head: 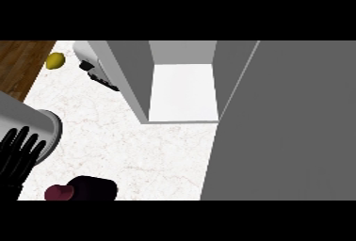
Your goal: Pick up the wine, place it into the cabinet and close the cabinet
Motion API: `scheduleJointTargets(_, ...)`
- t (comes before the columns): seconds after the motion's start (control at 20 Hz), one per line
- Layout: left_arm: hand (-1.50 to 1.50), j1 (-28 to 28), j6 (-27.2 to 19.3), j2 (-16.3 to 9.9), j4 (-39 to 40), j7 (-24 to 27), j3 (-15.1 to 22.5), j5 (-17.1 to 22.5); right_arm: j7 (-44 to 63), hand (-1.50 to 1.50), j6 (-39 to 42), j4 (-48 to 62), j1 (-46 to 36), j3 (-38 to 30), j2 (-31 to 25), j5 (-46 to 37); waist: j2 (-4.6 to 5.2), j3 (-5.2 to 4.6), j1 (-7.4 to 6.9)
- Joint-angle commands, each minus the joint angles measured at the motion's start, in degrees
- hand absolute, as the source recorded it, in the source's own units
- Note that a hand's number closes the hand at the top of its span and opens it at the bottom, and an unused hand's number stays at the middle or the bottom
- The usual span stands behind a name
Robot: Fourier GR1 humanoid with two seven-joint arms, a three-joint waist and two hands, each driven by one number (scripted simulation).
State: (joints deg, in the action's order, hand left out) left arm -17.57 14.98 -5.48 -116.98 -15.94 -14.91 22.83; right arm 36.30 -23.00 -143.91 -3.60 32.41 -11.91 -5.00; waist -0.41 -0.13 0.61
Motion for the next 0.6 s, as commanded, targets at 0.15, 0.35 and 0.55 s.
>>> scheduleJointTargets(0.15,-1.50,-4.38,5.75,1.26,8.83,9.86,-1.32,-3.50,4.00,-1.50,-0.28,-11.74,2.28,0.10,-4.21,-5.15,0.05,0.03,-0.01)
scheduleJointTargets(0.35,-1.50,0.50,6.29,-0.66,14.50,11.25,-2.03,-4.93,5.24,-1.50,-2.82,-10.42,0.58,4.96,-2.70,-9.30,0.05,0.02,0.28)
scheduleJointTargets(0.55,-1.50,-1.59,8.43,1.29,19.99,18.31,-1.21,-8.41,2.93,-1.50,-3.65,-8.53,0.41,3.54,-3.53,-8.80,0.09,0.05,0.15)
